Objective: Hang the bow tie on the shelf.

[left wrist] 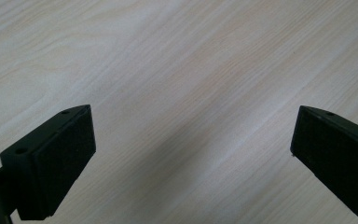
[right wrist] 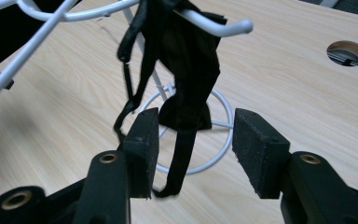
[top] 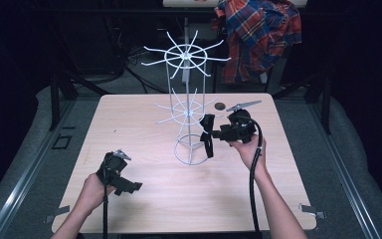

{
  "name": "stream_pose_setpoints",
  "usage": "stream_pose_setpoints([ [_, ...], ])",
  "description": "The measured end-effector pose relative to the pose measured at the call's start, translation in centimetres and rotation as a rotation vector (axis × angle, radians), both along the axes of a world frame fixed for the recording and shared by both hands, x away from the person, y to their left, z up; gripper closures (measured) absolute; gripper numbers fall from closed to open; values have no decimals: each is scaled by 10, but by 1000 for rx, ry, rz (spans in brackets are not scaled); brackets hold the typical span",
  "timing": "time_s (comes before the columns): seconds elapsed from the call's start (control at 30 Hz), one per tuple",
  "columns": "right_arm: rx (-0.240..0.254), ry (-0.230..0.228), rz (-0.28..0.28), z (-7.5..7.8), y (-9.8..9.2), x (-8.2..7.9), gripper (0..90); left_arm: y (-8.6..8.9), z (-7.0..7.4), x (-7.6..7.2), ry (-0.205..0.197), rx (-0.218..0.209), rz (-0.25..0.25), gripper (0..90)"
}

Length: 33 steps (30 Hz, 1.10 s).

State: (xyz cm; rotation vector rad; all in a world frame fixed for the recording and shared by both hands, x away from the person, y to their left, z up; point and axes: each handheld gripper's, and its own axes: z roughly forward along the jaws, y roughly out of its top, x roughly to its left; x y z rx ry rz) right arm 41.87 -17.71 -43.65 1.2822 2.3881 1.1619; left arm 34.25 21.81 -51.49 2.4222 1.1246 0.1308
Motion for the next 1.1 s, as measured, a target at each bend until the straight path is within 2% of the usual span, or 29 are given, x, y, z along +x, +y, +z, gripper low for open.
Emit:
stream_pose_setpoints([
  [0.23, -47, -1, 2, 11, -7, -12, 421, 0, 0, 0, -2, -3, 0, 0],
  [0.47, -66, -12, 18, 20, -14, -24, 372, 0, 1, 0, -2, -4, 0, 0],
  [0.6, -74, -15, 30, 25, -18, -33, 320, 0, 1, 0, -2, -3, 1, 0],
  [0.73, -107, -29, 40, 31, -22, -47, 266, 0, 1, 0, -4, -4, 3, 0],
  [1.0, -155, -23, 49, 29, -30, -64, 230, 0, 1, 0, -7, -3, 4, 0],
  [1.1, -157, -18, 48, 26, -34, -68, 216, 0, 1, 0, -1, -5, 3, 0],
])
